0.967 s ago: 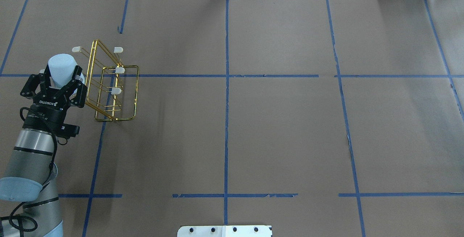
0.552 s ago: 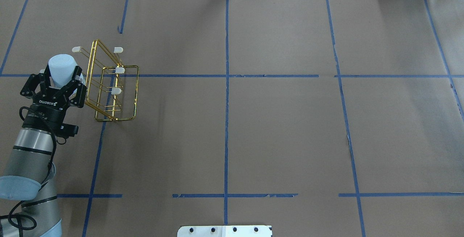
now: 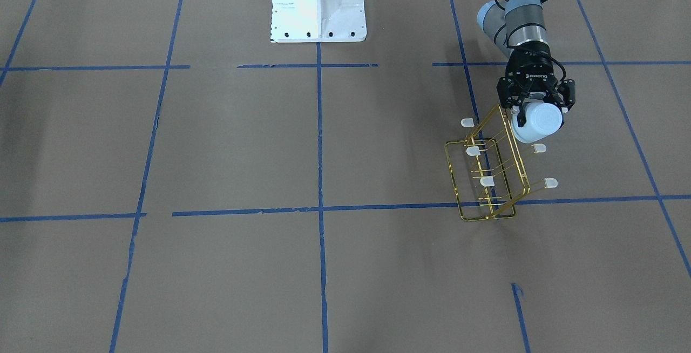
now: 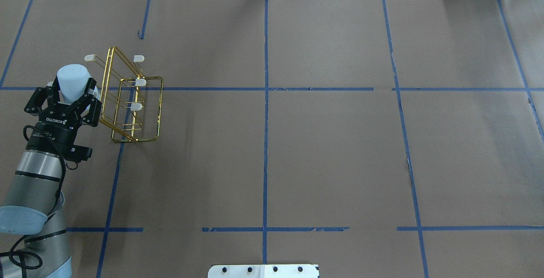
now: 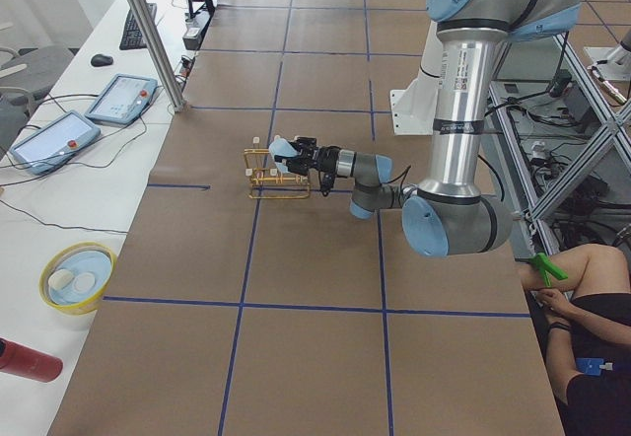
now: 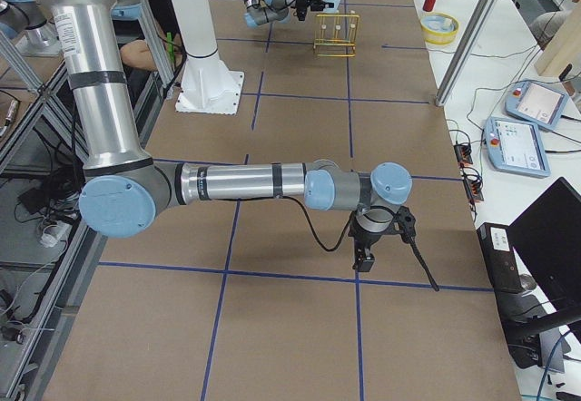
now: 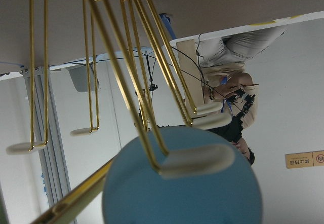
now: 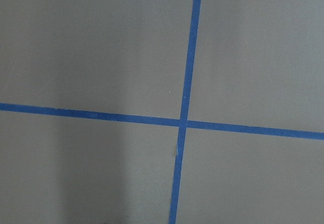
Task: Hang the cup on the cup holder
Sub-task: 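Slide the cup onto the peg and open the left gripper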
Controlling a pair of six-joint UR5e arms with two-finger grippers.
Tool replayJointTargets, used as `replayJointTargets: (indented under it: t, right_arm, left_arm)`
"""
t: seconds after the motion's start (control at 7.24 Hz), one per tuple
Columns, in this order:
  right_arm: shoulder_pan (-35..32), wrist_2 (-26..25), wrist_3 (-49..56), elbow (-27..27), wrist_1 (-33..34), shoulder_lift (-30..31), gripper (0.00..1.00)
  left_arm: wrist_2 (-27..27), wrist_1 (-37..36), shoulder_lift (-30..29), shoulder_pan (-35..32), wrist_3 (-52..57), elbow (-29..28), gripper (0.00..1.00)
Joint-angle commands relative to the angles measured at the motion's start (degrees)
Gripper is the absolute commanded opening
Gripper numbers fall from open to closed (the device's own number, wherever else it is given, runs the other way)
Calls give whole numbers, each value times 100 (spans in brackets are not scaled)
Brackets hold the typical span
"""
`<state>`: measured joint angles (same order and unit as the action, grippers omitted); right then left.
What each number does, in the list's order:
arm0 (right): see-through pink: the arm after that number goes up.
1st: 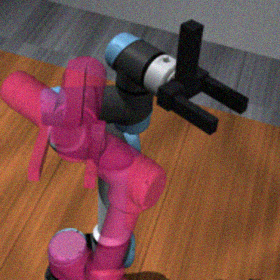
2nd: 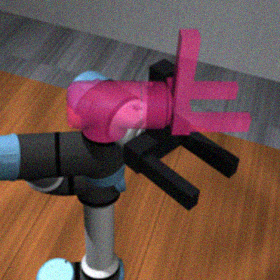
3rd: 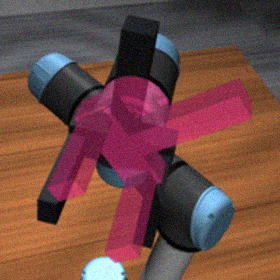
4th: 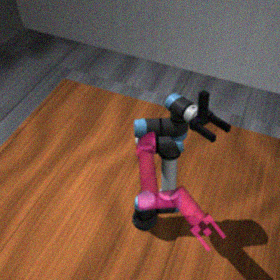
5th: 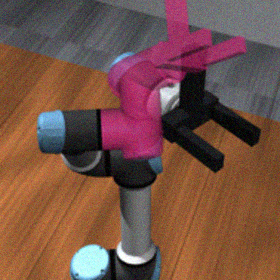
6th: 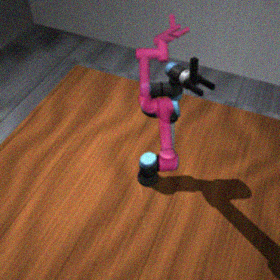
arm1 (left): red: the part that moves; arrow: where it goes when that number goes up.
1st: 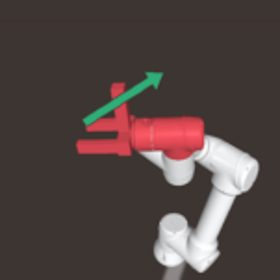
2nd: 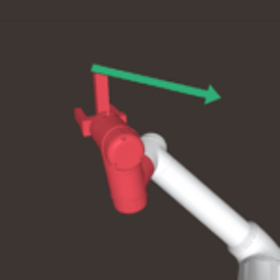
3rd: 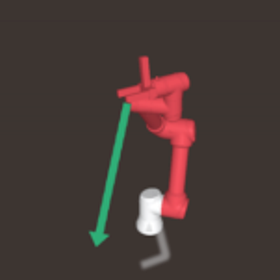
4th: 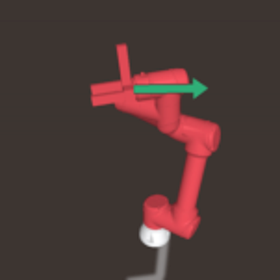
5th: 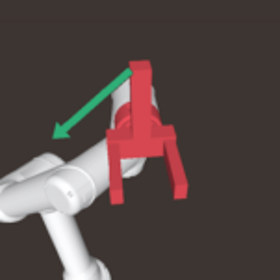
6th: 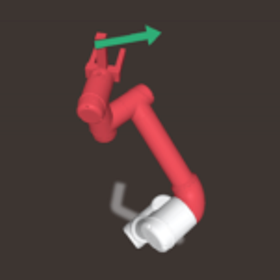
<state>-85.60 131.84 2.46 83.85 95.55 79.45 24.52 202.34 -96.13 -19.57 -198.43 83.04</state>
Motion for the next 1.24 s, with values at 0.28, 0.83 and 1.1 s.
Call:
replayJointTargets:
  t: [0.28, 0.83, 1.1]
  right_arm:
    - [0, 0, 0, 0, -2, 0, 100]
    - [0, 0, 0, 0, 7, 0, 100]
    - [0, 0, 0, 0, -2, 0, 100]
  left_arm:
    - [70, 8, 32, -3, -143, 2, 0]
    - [97, 8, 163, 15, -248, 10, 3]
    - [132, 8, 173, 15, -301, 11, 20]
